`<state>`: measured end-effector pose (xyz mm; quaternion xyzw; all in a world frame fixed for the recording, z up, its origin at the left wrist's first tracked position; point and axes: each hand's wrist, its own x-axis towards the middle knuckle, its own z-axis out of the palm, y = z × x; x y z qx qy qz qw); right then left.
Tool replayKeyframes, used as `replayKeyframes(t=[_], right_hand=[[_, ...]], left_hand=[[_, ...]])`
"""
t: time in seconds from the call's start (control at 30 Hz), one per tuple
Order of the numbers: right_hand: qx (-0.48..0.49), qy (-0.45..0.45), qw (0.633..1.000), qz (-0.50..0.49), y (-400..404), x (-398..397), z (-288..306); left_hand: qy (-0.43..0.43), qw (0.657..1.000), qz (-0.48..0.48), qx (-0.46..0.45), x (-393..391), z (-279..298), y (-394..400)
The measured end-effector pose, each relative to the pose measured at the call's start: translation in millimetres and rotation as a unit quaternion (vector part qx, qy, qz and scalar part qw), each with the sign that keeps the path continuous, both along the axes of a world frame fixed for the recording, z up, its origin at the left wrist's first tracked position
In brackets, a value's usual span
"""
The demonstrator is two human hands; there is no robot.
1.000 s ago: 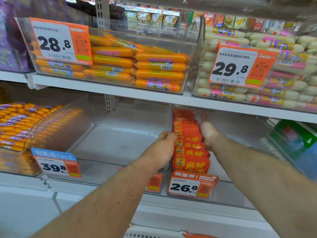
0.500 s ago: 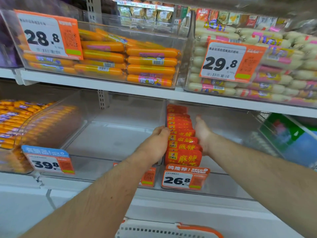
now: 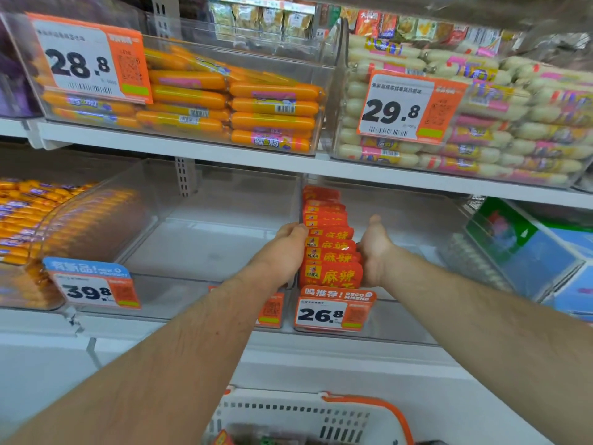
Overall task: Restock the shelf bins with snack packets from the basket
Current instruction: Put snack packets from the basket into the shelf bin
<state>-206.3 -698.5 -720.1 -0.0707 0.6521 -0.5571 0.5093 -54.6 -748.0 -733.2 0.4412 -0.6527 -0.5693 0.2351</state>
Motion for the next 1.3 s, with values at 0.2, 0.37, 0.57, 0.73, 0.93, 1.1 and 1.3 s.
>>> replayKeyframes(t=[0.2, 0.37, 0.57, 0.73, 0.93, 1.1, 1.3], right_hand=[[-0.069, 0.035, 0.995, -0.064, -14, 8, 7], [-0.078, 0.006, 0.996, -0.044, -13, 9, 4], [0.001, 0.004, 1.0, -0.012, 0, -7, -7], [-0.049, -0.032, 0.995, 0.083, 19, 14, 3], [-0.054, -0.008, 0.988, 0.143, 30, 25, 13], [-0.032, 0.044, 0.986, 0.158, 34, 21, 13], [0.02, 0.066, 0.993, 0.091, 26, 12, 6]], left_hand=[[-0.002, 1.0, -0.002, -0.005, 1, 1, 4], [-0.012, 1.0, 0.012, -0.015, -2, -2, 2], [0.013, 1.0, 0.009, -0.005, 2, 4, 7], [0.004, 1.0, 0.012, -0.013, 0, 4, 8], [-0.008, 1.0, 0.018, -0.02, 0, 3, 12], [-0.008, 0.999, 0.023, -0.031, 1, 5, 15], [-0.018, 0.996, 0.04, -0.075, 5, 9, 21]])
